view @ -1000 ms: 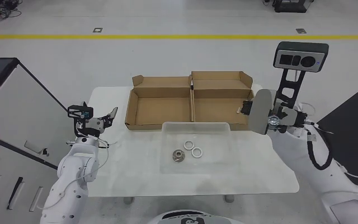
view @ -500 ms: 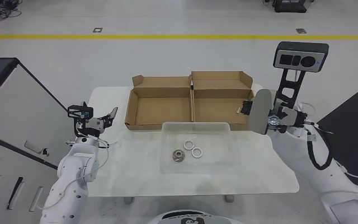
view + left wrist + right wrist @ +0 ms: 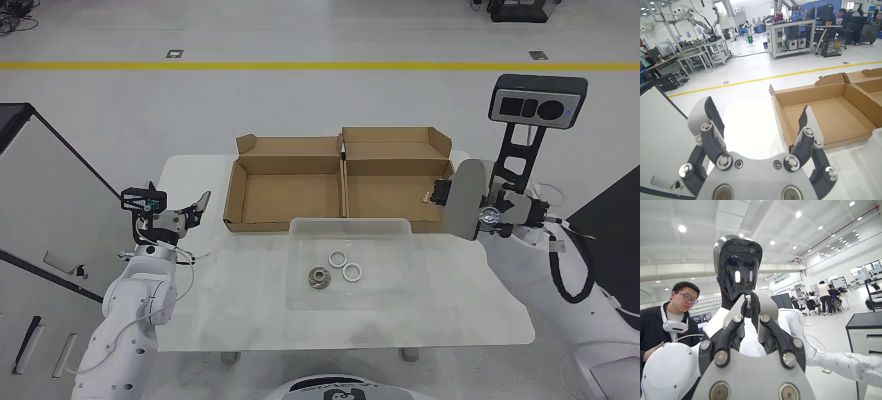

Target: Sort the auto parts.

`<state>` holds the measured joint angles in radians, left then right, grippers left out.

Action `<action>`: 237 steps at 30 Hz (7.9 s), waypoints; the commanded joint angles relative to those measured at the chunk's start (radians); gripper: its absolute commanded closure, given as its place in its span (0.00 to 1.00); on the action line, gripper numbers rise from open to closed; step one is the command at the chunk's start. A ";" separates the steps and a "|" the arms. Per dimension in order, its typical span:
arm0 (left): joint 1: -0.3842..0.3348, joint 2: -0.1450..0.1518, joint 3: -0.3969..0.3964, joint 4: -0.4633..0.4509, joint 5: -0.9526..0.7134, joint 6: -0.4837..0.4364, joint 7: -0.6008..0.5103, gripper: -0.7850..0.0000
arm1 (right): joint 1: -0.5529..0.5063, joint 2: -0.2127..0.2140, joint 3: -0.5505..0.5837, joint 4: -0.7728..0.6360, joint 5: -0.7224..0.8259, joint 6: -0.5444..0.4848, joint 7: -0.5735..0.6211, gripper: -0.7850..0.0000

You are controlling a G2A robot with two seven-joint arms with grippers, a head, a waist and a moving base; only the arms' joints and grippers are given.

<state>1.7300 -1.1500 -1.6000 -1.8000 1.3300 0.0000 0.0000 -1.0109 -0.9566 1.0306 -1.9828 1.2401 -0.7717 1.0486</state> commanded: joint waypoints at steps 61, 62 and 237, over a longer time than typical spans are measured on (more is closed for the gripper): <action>0.000 0.000 0.000 0.000 0.000 0.000 0.000 0.00 | 0.598 0.058 -0.170 0.892 -1.193 0.191 0.191 1.00; 0.000 0.000 0.000 0.000 0.000 0.000 0.000 0.00 | 0.618 0.057 -0.202 0.912 -1.218 0.179 0.179 1.00; 0.000 0.000 0.000 0.000 0.000 0.000 0.000 0.00 | 0.484 -0.008 -0.349 1.015 -1.312 -0.241 -0.241 0.00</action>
<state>1.7300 -1.1500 -1.6000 -1.8000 1.3300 0.0000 0.0000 -0.4852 -1.0056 0.6373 -0.8831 -0.1060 -1.0123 0.7756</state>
